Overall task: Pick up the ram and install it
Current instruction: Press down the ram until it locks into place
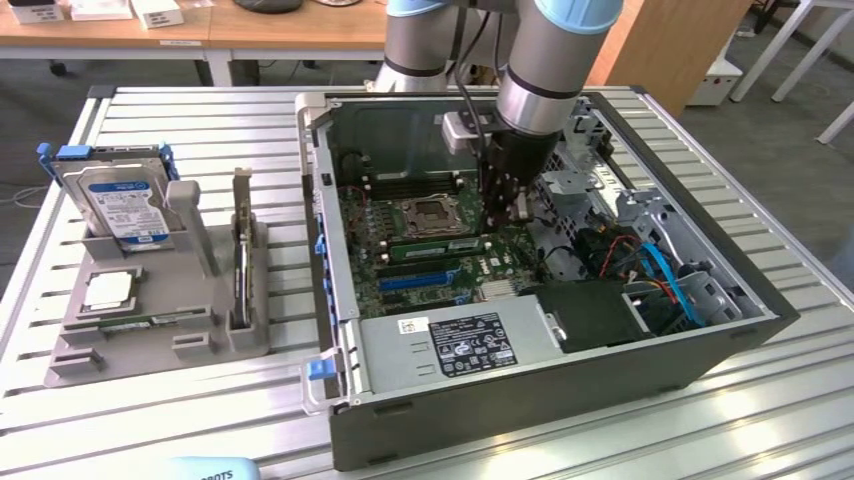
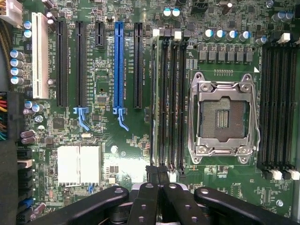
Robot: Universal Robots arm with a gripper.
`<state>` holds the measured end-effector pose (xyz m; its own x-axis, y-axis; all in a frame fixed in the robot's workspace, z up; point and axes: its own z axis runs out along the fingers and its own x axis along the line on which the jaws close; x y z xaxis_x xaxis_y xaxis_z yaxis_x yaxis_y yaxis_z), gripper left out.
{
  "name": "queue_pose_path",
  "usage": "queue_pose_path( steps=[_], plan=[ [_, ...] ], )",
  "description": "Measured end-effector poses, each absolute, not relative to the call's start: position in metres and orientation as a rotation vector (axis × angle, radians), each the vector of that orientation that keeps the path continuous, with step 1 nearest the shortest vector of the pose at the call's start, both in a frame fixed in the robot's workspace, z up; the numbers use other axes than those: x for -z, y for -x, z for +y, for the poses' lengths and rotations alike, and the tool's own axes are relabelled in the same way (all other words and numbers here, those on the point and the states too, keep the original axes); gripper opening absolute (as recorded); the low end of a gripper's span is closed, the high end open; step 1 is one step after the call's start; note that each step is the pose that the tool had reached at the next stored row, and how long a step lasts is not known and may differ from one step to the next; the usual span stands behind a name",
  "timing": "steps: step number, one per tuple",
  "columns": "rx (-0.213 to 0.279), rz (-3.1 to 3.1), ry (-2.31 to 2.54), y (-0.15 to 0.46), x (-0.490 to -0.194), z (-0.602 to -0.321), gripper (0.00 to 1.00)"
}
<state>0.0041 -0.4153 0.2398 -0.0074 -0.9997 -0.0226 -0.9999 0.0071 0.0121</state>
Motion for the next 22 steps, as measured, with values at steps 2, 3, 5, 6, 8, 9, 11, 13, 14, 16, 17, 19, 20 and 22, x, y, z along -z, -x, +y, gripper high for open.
queue_pose_path(
  steps=[2, 3, 5, 6, 8, 9, 11, 13, 14, 16, 17, 19, 20, 22],
  plan=[
    [-0.038, 2.224, 2.208, -0.0041, -0.2389, -0.4154, 0.1],
    [-0.038, 2.224, 2.208, -0.0041, -0.2385, -0.4153, 0.1],
    [-0.038, 2.224, 2.208, -0.0041, -0.2378, -0.4154, 0.1],
    [-0.038, 2.224, 2.208, -0.0041, -0.2375, -0.4154, 0.1],
    [-0.038, 2.224, 2.208, -0.0041, -0.2375, -0.4154, 0.1],
    [-0.038, 2.224, 2.208, -0.0041, -0.2374, -0.4153, 0.1],
    [-0.038, 2.224, 2.208, -0.0041, -0.2373, -0.4154, 0.1],
    [-0.038, 2.224, 2.208, -0.0041, -0.237, -0.4153, 0.1],
    [-0.039, 2.224, 2.208, -0.0041, -0.2367, -0.4153, 0.1],
    [-0.038, 2.224, 2.208, -0.0041, -0.2361, -0.4153, 0.1],
    [-0.038, 2.224, 2.208, -0.0041, -0.2358, -0.4153, 0.1],
    [-0.038, 2.224, 2.208, -0.0041, -0.2351, -0.4153, 0.1],
    [-0.038, 2.224, 2.208, -0.0041, -0.2348, -0.4153, 0.1],
    [-0.038, 2.224, 2.208, -0.0041, -0.234, -0.4153, 0.1]
  ],
)
